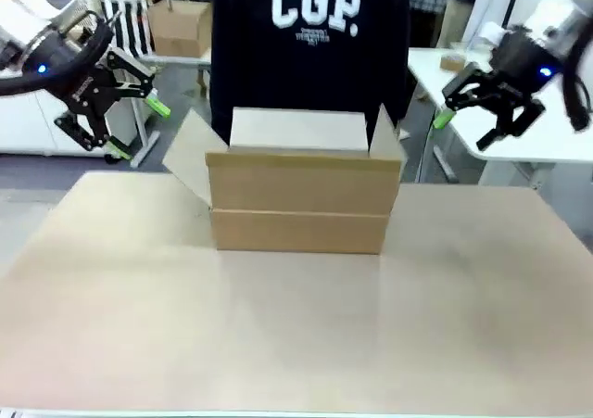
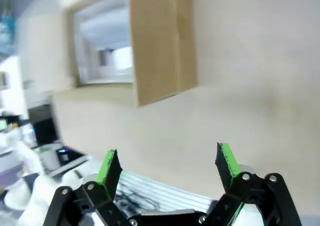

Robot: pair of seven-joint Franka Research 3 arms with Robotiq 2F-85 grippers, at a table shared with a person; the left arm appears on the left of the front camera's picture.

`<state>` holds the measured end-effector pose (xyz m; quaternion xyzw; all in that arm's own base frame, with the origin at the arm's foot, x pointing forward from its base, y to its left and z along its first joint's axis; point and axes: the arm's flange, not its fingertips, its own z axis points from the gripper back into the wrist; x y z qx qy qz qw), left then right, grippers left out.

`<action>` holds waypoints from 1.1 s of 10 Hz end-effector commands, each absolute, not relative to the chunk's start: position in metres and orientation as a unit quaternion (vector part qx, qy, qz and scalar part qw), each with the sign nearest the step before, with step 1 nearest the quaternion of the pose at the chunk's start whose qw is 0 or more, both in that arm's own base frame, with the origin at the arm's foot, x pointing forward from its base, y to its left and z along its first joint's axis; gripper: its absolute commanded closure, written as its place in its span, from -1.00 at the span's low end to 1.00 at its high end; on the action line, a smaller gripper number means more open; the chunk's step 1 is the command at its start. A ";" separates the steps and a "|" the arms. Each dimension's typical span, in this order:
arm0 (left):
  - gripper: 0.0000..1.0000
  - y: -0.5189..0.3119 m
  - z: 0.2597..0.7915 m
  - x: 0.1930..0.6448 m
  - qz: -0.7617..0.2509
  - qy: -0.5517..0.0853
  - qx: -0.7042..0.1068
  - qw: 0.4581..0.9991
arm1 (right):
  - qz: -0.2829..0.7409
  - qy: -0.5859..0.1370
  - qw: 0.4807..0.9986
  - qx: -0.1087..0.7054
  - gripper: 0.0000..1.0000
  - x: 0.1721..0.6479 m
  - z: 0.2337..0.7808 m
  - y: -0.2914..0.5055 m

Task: Pack the gift set into the box.
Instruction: Lift both hands away from the flaps of the Package Box, then press and hold the closed box until the human finishes sealing it.

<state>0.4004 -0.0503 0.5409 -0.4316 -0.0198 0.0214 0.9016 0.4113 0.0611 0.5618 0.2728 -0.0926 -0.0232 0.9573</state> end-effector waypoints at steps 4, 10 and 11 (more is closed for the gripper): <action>-1.00 -0.010 0.540 0.370 0.025 -0.084 -0.567 0.819 | -0.040 -0.158 0.895 0.415 -1.00 0.349 0.569 0.019; -1.00 -0.010 0.540 0.370 0.025 -0.084 -0.567 0.819 | -0.040 -0.158 0.895 0.415 -1.00 0.349 0.569 0.019; -1.00 -0.010 0.540 0.370 0.025 -0.084 -0.567 0.819 | -0.040 -0.158 0.895 0.415 -1.00 0.349 0.569 0.019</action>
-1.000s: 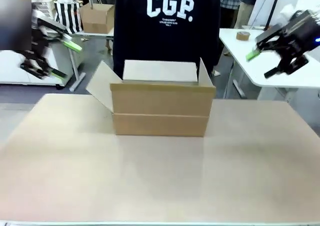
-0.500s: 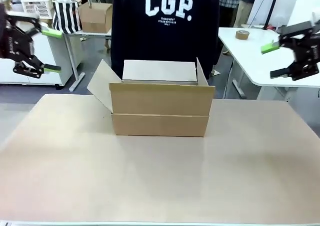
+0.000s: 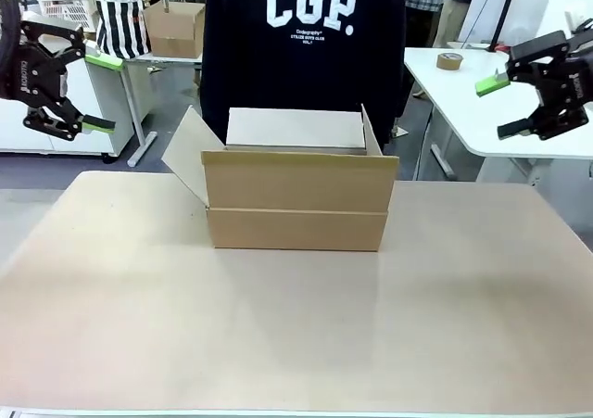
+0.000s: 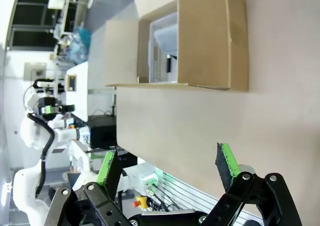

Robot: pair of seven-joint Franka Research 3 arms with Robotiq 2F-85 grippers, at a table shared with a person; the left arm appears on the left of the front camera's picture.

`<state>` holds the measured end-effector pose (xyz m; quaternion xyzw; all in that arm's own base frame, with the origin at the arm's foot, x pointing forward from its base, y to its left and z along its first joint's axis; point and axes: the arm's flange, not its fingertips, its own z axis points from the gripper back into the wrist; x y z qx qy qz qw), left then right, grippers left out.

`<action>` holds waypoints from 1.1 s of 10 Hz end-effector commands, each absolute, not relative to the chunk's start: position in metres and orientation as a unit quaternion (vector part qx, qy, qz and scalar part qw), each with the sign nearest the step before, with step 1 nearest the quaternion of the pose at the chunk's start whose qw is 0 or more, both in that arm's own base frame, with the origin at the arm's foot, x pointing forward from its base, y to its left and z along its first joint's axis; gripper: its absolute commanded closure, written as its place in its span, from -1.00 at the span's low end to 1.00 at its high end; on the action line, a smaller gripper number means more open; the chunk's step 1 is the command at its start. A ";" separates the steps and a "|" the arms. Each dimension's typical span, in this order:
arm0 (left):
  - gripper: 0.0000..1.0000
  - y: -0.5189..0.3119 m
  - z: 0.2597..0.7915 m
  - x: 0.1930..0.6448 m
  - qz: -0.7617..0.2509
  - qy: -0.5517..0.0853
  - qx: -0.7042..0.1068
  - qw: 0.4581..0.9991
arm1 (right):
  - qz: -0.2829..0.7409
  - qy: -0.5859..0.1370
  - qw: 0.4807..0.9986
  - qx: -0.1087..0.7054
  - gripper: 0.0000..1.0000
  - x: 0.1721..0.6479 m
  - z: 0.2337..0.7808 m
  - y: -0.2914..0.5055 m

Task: Pack the gift set into the box.
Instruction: Press and hold the closed box until the human finishes sealing it.

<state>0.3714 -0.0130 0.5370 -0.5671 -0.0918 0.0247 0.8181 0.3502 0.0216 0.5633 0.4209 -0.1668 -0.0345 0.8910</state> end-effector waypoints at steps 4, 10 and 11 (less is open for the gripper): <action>-1.00 -0.010 0.540 0.370 0.025 -0.084 -0.567 0.819 | -0.040 -0.158 0.895 0.415 -1.00 0.349 0.569 0.019; -1.00 -0.010 0.540 0.370 0.025 -0.084 -0.567 0.819 | -0.040 -0.158 0.895 0.415 -1.00 0.349 0.569 0.019; -1.00 -0.010 0.540 0.370 0.025 -0.084 -0.567 0.819 | -0.040 -0.158 0.895 0.415 -1.00 0.349 0.569 0.019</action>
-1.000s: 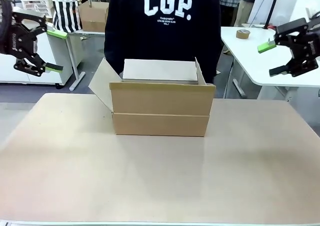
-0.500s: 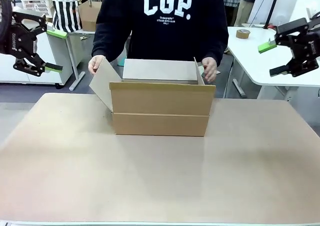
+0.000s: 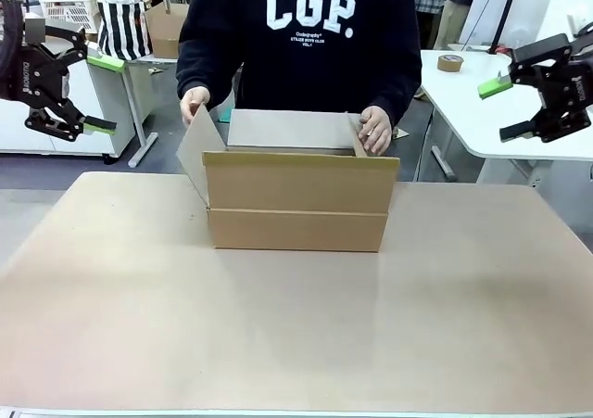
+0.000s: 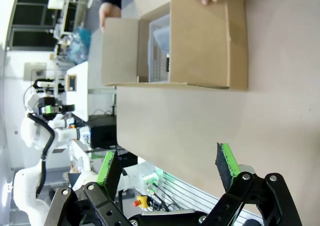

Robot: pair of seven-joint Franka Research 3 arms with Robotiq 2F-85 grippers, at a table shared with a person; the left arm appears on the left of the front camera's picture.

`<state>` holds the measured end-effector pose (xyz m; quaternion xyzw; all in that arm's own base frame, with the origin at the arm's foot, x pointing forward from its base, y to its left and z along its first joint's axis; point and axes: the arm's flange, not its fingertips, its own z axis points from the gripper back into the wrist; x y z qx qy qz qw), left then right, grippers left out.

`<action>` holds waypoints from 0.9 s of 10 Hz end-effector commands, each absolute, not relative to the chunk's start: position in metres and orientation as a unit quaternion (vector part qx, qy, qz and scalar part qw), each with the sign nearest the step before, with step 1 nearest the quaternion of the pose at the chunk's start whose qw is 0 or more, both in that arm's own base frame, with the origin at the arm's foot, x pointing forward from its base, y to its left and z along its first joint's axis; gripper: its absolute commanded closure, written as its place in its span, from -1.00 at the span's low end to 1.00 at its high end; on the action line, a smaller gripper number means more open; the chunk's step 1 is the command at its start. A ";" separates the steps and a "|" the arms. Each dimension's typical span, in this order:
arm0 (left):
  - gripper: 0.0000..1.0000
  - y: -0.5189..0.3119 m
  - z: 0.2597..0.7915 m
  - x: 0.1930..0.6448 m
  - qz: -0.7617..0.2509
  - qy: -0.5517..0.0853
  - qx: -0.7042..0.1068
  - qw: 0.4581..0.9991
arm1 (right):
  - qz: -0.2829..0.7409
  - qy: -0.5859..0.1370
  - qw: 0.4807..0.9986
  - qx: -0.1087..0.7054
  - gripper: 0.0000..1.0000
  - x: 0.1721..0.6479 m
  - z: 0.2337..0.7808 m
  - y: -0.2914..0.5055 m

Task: Pack the gift set into the box.
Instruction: Press and hold the closed box until the human finishes sealing it.

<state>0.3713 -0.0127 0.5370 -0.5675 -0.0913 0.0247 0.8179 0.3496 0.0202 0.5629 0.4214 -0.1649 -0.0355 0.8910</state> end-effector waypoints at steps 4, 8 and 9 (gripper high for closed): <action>-1.00 -0.010 0.540 0.370 0.025 -0.084 -0.567 0.819 | -0.040 -0.158 0.895 0.415 -1.00 0.349 0.569 0.019; -1.00 -0.010 0.540 0.370 0.025 -0.084 -0.567 0.819 | -0.040 -0.158 0.895 0.415 -1.00 0.349 0.569 0.019; -1.00 -0.010 0.540 0.370 0.025 -0.084 -0.567 0.819 | -0.040 -0.158 0.895 0.415 -1.00 0.349 0.569 0.019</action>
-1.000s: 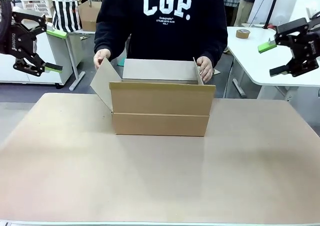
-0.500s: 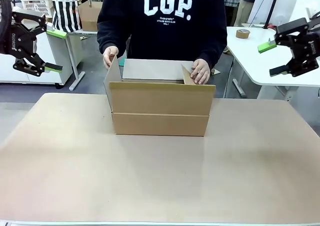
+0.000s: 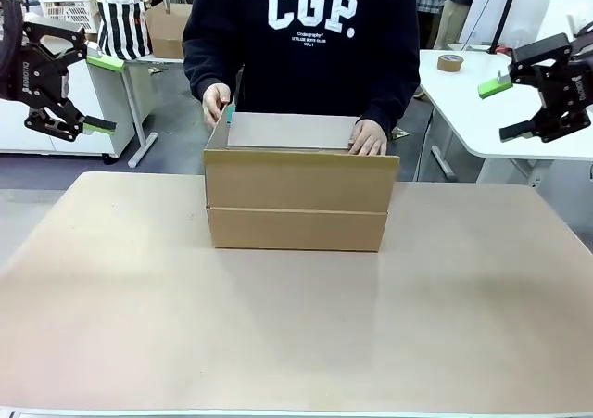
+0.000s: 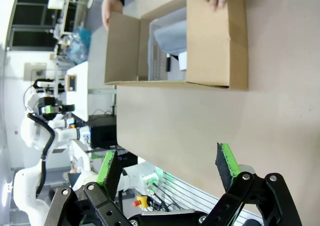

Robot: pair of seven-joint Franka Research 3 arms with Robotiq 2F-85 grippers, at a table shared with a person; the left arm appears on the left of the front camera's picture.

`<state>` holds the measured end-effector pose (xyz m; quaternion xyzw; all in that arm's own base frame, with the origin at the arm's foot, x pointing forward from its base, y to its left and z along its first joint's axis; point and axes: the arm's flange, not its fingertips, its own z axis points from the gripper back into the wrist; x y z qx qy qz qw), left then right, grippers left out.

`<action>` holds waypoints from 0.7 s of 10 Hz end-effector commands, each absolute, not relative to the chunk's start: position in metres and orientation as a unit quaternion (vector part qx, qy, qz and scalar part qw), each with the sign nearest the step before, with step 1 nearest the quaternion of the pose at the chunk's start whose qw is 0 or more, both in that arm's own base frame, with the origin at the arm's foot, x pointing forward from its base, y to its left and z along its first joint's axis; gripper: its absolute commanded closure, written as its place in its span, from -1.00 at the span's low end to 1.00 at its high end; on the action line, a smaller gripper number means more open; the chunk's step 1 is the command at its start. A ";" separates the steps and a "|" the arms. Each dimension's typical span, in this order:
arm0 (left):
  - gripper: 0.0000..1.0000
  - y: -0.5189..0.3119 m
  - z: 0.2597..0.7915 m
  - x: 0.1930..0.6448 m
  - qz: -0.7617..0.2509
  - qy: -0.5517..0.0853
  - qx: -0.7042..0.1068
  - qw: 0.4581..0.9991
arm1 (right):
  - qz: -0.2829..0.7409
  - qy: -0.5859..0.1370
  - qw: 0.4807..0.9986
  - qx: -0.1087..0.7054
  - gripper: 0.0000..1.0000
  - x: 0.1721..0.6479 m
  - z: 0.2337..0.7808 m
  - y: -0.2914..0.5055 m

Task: Pack the gift set into the box.
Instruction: Press and hold the closed box until the human finishes sealing it.

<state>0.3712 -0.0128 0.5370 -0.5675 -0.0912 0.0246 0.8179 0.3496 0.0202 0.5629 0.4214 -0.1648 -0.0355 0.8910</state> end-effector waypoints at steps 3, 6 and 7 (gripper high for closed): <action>-1.00 -0.010 0.540 0.370 0.025 -0.084 -0.567 0.819 | -0.040 -0.158 0.895 0.415 -1.00 0.349 0.569 0.019; -1.00 -0.010 0.540 0.370 0.025 -0.084 -0.567 0.819 | -0.040 -0.158 0.895 0.415 -1.00 0.349 0.569 0.019; -1.00 -0.010 0.540 0.370 0.025 -0.084 -0.567 0.819 | -0.040 -0.158 0.895 0.415 -1.00 0.349 0.569 0.019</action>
